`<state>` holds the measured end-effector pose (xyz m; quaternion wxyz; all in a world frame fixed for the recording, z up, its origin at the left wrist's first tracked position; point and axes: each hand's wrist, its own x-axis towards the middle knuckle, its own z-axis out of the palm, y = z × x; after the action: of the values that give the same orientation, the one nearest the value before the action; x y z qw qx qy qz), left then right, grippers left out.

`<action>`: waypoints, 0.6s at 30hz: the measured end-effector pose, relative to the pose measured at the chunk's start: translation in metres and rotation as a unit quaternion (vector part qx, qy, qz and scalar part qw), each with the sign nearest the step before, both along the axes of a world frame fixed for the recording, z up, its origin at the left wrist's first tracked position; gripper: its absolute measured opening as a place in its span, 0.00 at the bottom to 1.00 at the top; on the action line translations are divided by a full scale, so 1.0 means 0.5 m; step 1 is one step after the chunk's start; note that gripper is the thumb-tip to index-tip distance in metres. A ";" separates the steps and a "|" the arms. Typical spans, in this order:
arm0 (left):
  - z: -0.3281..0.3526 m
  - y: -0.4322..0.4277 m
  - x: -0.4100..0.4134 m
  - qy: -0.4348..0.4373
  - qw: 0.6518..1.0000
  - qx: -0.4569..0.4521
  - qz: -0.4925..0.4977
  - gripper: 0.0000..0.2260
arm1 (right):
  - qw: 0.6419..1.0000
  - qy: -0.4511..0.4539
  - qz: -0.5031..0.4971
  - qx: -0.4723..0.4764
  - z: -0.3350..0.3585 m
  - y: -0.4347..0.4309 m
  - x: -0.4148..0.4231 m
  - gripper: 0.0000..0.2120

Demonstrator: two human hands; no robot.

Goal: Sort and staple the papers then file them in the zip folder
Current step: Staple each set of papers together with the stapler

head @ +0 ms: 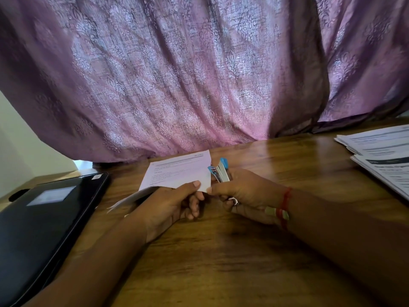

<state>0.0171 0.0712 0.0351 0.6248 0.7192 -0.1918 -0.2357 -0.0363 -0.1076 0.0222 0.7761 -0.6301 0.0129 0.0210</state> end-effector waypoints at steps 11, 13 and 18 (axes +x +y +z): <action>0.004 0.001 0.004 -0.032 0.998 -0.039 0.046 0.16 | 0.994 0.108 0.021 -0.007 0.027 -0.031 0.001 0.23; 0.002 0.000 0.005 -0.036 0.998 -0.033 0.045 0.17 | 0.994 0.104 0.030 -0.034 0.028 -0.030 -0.003 0.19; 0.002 0.004 0.007 -0.040 0.998 -0.013 0.050 0.16 | 0.993 0.089 0.070 -0.045 0.030 -0.019 -0.015 0.15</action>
<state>0.0204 0.0730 0.0361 0.6374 0.7284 -0.1831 -0.1725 -0.0439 -0.1169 0.0369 0.7396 -0.6591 0.0385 0.1309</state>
